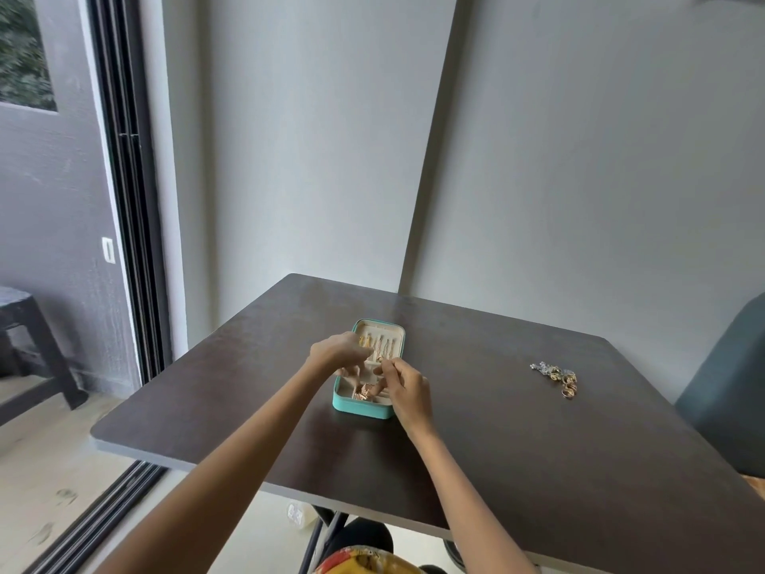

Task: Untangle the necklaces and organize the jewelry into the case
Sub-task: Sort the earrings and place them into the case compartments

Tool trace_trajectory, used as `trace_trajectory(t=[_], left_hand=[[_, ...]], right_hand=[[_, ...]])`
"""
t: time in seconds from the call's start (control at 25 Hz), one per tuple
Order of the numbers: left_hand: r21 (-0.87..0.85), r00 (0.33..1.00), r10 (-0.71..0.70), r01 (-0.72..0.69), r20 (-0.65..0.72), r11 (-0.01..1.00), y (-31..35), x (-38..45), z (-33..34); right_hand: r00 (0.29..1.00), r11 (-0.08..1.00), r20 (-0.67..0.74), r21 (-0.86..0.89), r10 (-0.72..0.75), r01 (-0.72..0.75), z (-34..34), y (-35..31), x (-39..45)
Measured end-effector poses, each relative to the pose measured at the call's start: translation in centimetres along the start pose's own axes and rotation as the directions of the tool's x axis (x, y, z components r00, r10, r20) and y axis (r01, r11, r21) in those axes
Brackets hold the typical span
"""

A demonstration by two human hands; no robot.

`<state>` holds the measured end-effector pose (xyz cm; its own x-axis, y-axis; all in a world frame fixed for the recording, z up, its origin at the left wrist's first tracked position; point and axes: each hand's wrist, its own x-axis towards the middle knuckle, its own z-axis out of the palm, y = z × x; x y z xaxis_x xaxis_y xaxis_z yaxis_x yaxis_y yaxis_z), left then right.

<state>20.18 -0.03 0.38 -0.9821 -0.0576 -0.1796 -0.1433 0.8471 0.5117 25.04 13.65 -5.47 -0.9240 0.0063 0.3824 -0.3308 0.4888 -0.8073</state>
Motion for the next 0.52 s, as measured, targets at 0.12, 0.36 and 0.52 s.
trace_trajectory(t=[0.12, 0.36, 0.52], left_hand=[[-0.025, 1.0, 0.024, -0.024, 0.007, 0.999, 0.55, -0.26, -0.14], [-0.023, 1.0, 0.026, -0.026, 0.012, 0.999, 0.7, -0.05, 0.2], [-0.021, 0.999, 0.048, -0.048, -0.013, 0.999, 0.86, -0.09, 0.14]], right_hand=[[0.999, 0.999, -0.031, 0.023, -0.024, 0.025, 0.17, -0.18, 0.18], [0.993, 0.993, 0.058, -0.065, -0.099, 0.103, -0.15, -0.42, 0.25], [0.984, 0.982, 0.108, -0.114, -0.14, 0.153, -0.73, -0.42, 0.45]])
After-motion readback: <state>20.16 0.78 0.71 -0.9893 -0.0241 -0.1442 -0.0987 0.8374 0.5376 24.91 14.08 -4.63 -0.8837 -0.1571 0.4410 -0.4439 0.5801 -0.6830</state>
